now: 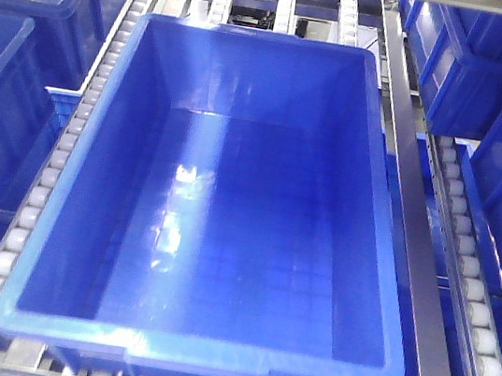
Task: Pour parts from conveyor to right shelf
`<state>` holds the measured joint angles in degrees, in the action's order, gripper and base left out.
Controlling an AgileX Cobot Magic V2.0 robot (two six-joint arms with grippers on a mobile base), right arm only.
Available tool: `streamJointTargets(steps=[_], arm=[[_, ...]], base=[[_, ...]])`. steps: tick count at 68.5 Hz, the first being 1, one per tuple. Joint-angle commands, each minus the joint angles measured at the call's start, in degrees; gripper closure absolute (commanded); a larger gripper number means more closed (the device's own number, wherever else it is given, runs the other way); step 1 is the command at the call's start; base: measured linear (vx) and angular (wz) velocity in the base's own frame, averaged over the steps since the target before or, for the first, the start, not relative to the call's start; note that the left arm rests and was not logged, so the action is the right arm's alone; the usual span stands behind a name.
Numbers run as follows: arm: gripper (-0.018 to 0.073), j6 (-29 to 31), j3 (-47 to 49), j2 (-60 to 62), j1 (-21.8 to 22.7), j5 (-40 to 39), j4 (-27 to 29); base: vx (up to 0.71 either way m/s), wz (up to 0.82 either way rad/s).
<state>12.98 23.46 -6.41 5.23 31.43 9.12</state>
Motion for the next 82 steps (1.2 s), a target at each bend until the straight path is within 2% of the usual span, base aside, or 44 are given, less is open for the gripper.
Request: streamJointTargets(steps=[1, 82], arm=[[0.0568, 0.4, 1.6, -0.8, 0.3, -4.7, 0.2], [0.0568, 0.4, 1.6, -0.8, 0.3, -4.7, 0.2]], base=[[0.1, -0.03], [0.03, 0.0]])
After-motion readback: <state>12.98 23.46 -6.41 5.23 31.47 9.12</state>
